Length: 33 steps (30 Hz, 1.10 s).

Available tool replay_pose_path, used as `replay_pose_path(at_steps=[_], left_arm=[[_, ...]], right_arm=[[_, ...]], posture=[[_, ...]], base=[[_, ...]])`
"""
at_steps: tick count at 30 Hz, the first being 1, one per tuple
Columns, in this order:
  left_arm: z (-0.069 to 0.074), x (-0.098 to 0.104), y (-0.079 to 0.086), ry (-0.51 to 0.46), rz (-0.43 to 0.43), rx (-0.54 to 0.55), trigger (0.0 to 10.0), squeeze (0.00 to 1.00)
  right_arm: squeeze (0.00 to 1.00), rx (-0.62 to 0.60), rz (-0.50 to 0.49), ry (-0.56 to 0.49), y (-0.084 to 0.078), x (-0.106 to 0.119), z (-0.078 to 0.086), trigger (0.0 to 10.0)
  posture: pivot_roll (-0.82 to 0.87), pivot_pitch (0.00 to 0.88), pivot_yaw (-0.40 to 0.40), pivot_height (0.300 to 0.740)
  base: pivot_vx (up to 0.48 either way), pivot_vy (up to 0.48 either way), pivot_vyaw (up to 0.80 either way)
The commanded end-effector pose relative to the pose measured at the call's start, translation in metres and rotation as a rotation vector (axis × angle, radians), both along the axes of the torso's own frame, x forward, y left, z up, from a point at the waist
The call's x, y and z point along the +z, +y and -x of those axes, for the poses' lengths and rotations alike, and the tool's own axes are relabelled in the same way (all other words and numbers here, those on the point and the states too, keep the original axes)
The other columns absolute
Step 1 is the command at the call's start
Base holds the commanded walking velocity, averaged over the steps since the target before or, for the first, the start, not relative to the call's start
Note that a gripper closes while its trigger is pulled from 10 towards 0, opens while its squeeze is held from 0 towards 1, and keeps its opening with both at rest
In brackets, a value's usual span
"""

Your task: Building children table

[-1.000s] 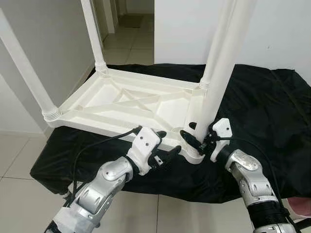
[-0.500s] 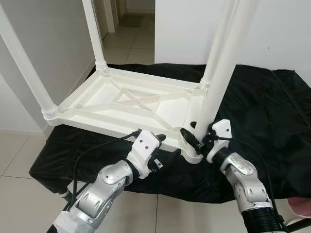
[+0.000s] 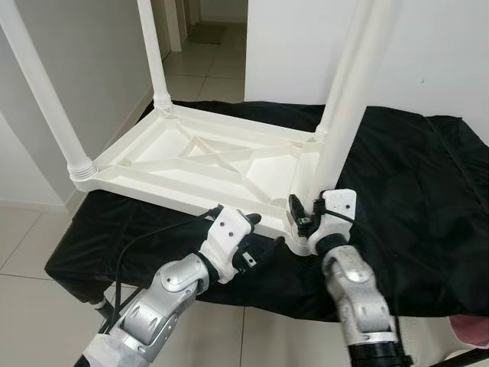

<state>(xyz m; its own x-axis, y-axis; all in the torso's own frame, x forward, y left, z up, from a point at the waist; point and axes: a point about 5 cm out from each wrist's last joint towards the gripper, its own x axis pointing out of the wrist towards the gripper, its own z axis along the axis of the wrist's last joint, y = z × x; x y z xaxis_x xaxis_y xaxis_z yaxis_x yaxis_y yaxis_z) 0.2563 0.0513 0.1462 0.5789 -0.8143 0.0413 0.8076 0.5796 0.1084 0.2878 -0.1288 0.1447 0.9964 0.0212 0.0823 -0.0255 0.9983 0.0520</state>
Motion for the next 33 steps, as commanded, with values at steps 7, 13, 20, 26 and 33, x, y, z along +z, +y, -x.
replay_pose_path(at_steps=[7,13,20,26,33], left_arm=[[0.005,-0.001,-0.004,0.005,-0.014,-0.101,10.0,0.0],[0.007,-0.001,-0.004,0.018,-0.011,-0.108,10.0,0.0],[0.003,0.003,-0.003,0.008,-0.003,-0.093,10.0,0.0],[0.004,0.003,-0.002,0.009,-0.002,-0.086,10.0,0.0],[0.004,0.002,-0.003,0.011,-0.001,-0.085,10.0,0.0]], right_arm=[[0.0,-0.28,-0.054,0.121,-0.008,-0.018,0.006,10.0],[0.0,-0.277,-0.059,0.128,-0.009,-0.016,0.005,10.0],[1.0,-0.219,-0.03,0.062,-0.007,-0.007,0.004,10.0],[0.0,-0.081,-0.003,0.016,-0.015,0.0,0.003,10.0],[0.0,0.198,0.054,-0.008,-0.019,0.003,0.003,10.0]], posture=[[-0.05,0.0,0.011,0.74],[-0.05,0.0,0.02,0.74],[-0.05,0.0,0.02,0.74],[-0.05,0.002,0.014,0.74],[-0.06,0.005,0.014,0.74]], base=[[0.0,0.0,0.0],[0.0,0.0,0.0],[0.0,0.0,0.0],[0.0,0.0,0.0],[0.0,0.0,0.0]])
